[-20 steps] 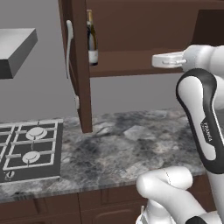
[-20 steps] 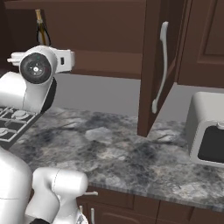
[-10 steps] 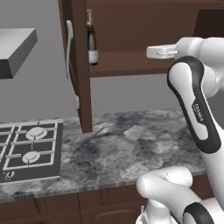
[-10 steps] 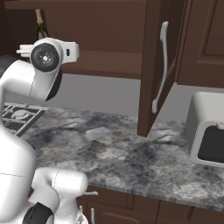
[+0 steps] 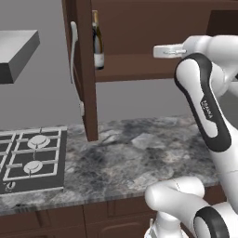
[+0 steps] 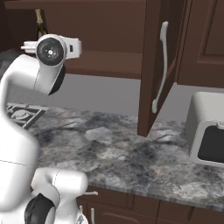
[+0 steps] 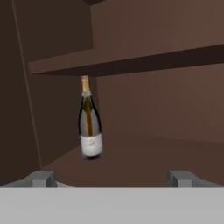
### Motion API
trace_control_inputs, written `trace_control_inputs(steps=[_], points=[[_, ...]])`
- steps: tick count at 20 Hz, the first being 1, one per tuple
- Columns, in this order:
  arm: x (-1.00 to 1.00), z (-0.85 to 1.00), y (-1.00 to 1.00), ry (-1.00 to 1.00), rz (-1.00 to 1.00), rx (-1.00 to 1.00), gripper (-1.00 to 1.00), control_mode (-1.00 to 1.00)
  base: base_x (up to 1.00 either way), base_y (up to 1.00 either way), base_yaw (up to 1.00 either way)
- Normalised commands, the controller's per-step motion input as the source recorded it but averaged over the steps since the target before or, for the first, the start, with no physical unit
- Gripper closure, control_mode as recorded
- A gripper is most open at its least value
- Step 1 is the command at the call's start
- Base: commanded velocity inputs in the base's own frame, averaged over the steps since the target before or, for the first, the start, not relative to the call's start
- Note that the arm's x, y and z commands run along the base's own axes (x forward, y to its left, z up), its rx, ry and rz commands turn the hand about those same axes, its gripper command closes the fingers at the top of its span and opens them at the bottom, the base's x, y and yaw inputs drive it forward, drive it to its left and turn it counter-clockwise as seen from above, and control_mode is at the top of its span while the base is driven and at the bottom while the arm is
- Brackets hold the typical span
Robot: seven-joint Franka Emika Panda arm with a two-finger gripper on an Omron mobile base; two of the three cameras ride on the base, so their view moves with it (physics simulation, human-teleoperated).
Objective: Get the candle and the wine from the cabinet and move them to the dining counter.
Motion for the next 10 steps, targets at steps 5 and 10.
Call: trace_control_inputs(steps=[5, 10], points=[[0.18, 0.02, 0.15, -0.09, 0.1, 0.0, -1.0, -1.0, 0.0, 0.0, 0.0], [0.18, 0.0, 0.19, -0.14, 0.1, 0.0, -1.0, -1.0, 0.0, 0.0, 0.0]])
